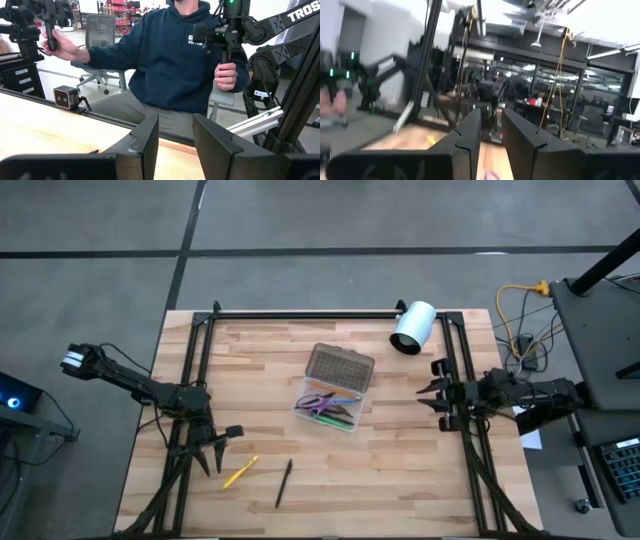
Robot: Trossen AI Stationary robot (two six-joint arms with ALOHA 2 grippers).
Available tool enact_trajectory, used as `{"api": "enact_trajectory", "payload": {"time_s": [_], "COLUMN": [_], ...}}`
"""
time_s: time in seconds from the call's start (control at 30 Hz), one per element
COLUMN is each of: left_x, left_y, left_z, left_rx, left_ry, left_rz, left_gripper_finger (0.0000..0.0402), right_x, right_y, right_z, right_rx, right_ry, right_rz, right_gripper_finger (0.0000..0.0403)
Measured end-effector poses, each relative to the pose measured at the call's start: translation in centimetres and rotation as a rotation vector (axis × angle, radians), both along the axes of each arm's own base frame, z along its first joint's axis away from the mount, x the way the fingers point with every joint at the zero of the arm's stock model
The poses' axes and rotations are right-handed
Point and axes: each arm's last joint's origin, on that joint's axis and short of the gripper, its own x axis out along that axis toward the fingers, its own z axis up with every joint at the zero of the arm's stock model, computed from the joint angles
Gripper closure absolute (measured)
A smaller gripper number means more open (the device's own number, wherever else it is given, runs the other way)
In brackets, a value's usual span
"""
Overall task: Pick & place school supplies into a supply box
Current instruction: Put the black pen into the supply box
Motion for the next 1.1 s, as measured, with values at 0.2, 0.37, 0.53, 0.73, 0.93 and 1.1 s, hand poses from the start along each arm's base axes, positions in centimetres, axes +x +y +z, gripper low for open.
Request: {"api": "enact_trajectory", "payload": {"time_s": [0.2,0.37,0.53,0.73,0.93,1.1], "left_x": [0.0,0.0,0.0,0.0,0.0,0.0], "left_y": [0.0,0.0,0.0,0.0,0.0,0.0], "left_z": [0.0,0.0,0.0,0.0,0.0,0.0], "left_rx": [0.000,0.000,0.000,0.000,0.000,0.000], "left_ry": [0.000,0.000,0.000,-0.001,-0.001,-0.001], "left_rz": [0.000,0.000,0.000,0.000,0.000,0.000], "left_gripper_finger": [0.0297,0.0297,0.0297,0.0297,0.0297,0.0297], "right_x": [0.3,0.4,0.4,0.5,0.5,0.5], "right_y": [0.0,0.0,0.0,-0.1,-0.1,-0.1], "right_z": [-1.2,-1.9,-2.5,-2.7,-2.8,-2.8], "right_rx": [-0.070,-0.101,-0.144,-0.113,-0.097,-0.098], "right_ry": [0.121,0.184,0.246,0.272,0.281,0.281], "right_rz": [-0.012,-0.016,-0.024,-0.064,-0.062,-0.063], "right_gripper_finger": [0.0322,0.0318,0.0324,0.0334,0.0329,0.0321]}}
